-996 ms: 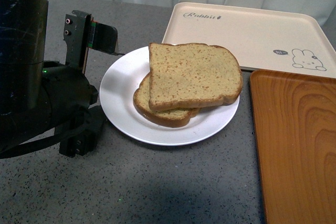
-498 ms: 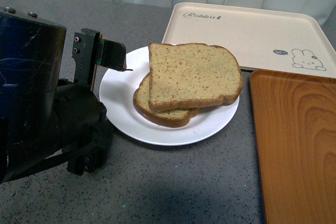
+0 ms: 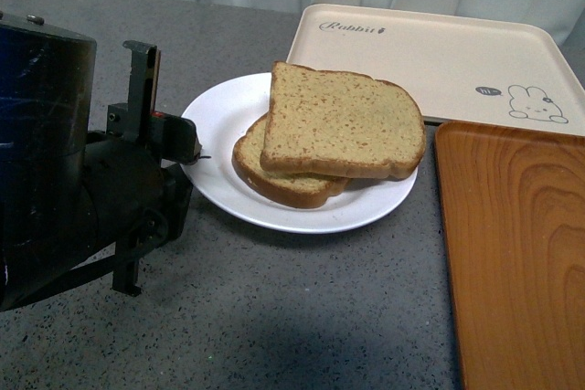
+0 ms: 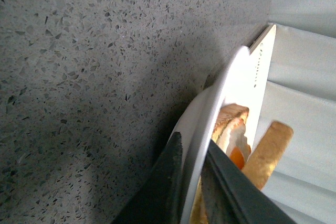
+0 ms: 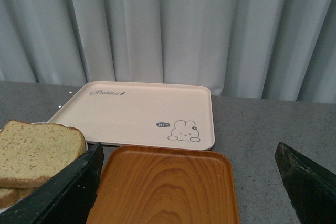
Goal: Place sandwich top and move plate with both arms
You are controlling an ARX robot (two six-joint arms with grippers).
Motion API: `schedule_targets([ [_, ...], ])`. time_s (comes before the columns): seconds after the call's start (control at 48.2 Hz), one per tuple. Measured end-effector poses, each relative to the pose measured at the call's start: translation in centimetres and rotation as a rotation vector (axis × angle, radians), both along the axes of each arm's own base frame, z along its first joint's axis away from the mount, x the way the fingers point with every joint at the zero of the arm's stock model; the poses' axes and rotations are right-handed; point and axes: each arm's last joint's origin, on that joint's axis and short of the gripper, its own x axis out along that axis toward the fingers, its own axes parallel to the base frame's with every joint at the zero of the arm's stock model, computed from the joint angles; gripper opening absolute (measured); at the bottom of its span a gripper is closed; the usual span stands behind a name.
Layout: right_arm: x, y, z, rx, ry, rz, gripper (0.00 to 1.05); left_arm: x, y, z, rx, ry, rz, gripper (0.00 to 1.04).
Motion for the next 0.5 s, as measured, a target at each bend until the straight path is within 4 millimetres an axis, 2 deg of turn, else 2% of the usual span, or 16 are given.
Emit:
schedule_targets([
  [0.083,0.0,0.0,0.0,0.000,0.000,0.000,0.96,-0.1,0.2,-0.1,0.002,0.002,-0.001,0.04],
  [0.498,0.0,0.0,0.0,0.000,0.000,0.000,0.96,0.3,1.6,0.5,0.017,-0.037,0.048,0.04],
])
